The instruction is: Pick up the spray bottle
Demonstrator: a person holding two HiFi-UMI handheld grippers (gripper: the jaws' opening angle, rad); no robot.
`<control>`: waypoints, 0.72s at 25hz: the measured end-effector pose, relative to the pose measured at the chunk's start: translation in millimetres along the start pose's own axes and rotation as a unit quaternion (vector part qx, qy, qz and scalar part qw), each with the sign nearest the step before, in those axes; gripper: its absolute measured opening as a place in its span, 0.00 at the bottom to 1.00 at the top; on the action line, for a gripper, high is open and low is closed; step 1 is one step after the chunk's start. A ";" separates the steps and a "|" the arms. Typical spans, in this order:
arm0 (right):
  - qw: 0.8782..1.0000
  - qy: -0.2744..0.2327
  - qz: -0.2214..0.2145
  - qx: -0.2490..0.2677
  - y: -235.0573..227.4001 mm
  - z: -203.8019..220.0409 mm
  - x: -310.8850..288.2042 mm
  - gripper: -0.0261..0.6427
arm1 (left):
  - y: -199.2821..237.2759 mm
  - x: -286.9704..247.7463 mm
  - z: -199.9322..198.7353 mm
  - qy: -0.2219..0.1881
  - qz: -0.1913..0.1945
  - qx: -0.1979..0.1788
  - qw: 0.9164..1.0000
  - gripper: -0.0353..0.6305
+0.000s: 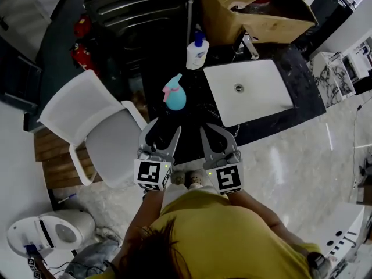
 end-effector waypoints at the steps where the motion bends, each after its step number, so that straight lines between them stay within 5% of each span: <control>1: 1.000 0.003 0.000 0.003 -1.9 2.6 -2.7 0.04 | 2.4 -5.6 3.6 0.005 0.002 -0.001 1.000 0.43; 18: 0.999 0.042 -0.006 -0.015 -21.0 28.9 -54.4 0.04 | 46.8 -96.4 64.0 0.108 0.022 0.006 0.994 0.59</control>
Point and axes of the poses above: the fingertips, and each gripper's own axes: x backward along the fingers, y to its left, z out of its underside, the point moved 7 cm from there along x, backward along the fingers, and after that the axes turned 1 degree about y, right-handed, at the moved point
